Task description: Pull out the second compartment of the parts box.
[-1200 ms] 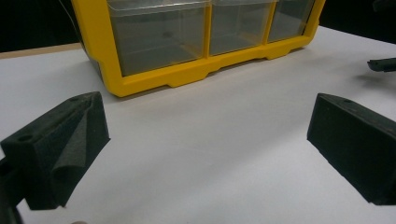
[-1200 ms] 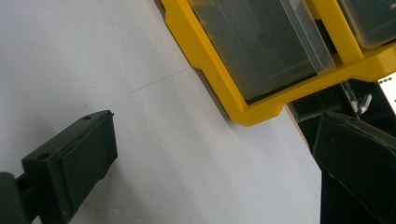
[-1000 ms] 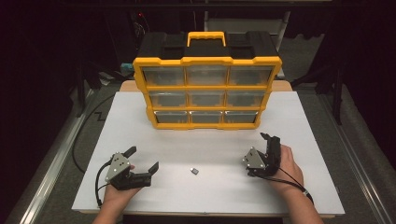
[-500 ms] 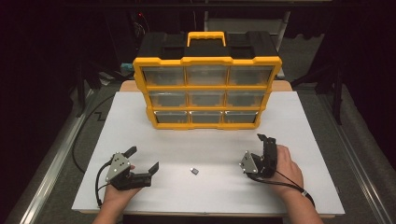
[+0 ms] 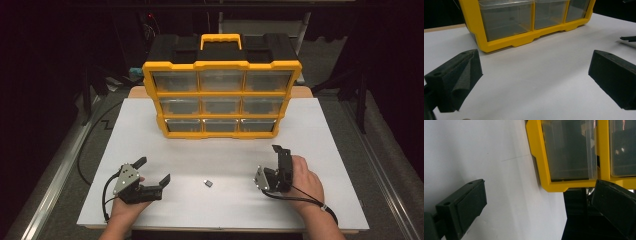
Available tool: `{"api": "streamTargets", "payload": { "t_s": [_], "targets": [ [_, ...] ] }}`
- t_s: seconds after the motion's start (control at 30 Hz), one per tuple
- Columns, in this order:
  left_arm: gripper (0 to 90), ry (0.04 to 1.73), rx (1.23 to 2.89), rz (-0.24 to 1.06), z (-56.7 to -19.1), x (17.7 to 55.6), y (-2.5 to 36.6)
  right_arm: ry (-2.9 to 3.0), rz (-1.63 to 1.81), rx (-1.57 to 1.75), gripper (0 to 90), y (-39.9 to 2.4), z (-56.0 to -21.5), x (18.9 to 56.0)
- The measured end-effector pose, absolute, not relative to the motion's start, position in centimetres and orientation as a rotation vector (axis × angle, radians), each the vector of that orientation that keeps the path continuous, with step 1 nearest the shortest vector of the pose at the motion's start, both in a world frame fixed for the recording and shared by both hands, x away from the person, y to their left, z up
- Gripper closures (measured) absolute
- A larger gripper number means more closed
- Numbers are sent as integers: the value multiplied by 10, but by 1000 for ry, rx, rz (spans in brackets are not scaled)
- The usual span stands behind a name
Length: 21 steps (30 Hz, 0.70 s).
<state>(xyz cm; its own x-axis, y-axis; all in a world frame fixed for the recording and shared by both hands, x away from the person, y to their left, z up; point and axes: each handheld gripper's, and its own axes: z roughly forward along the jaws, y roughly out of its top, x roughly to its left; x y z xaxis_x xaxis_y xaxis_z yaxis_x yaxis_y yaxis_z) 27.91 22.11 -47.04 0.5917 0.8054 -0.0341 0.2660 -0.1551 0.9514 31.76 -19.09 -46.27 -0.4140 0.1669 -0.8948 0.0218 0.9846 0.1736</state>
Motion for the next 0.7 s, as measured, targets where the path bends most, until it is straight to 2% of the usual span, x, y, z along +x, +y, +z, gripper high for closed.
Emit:
{"api": "streamTargets", "payload": {
  "t_s": [0.37, 0.7],
  "targets": [
    [3, 907, 1704, 606, -469, 279, 222, 1970, 92, 71, 9, -187, -465, 315],
    [3, 909, 1723, 601, -471, 281, 220, 1949, 70, 42, 80, -179, -464, 317]
  ]
}}
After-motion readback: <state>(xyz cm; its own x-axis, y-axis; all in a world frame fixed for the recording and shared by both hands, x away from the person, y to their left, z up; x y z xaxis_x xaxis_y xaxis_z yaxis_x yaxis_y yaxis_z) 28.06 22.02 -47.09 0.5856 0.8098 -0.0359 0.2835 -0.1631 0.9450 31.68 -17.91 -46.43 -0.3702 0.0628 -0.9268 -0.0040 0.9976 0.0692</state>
